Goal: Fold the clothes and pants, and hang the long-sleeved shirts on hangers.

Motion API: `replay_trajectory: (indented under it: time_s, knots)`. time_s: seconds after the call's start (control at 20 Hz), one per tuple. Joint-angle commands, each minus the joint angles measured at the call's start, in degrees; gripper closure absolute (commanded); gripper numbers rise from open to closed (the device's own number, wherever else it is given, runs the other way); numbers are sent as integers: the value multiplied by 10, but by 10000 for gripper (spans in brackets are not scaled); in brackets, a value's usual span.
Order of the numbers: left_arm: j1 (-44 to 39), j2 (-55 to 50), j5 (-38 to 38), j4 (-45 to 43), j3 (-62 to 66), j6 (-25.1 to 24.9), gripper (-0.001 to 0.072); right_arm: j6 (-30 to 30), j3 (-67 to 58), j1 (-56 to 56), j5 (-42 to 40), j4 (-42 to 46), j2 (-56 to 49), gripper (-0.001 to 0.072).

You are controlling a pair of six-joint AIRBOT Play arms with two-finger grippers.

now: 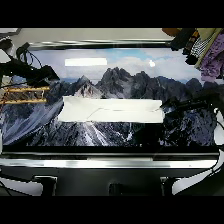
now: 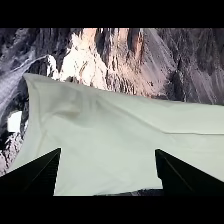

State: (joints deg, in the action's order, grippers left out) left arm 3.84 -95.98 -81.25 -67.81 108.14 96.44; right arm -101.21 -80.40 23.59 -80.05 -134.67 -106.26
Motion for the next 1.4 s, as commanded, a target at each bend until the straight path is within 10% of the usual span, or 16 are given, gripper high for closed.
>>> replay_trajectory:
  time_s: [0.0, 0.15, 0.35, 0.4, 0.45, 0.6, 0.65, 1.35]
  knots:
    - [-1, 3, -9, -4, 1, 7, 18, -9, 0, -22, 29, 9, -16, 48]
    - [-1, 3, -11, -4, 1, 11, 19, 9, 0, -50, 66, 57, -16, 110]
    - [-2, 3, -23, -3, 1, 11, 25, 10, 0, -84, 80, 61, -11, 657]
    - [-3, 3, -24, -3, 1, 11, 46, 10, 0, -86, 88, 52, -1, 684]
    - [-5, 2, -24, -2, 1, 11, 77, 11, -1, -85, 94, 44, 12, 684]
    - [-27, -10, -20, -2, 1, 11, 634, 36, -18, -85, 78, 56, 68, 685]
    - [-40, -19, -12, -2, -1, 12, 691, 47, -32, -85, 61, 67, 89, 685]
    - [-422, -218, 362, 312, -63, 71, 693, 166, -119, -85, -82, 125, 309, 685]
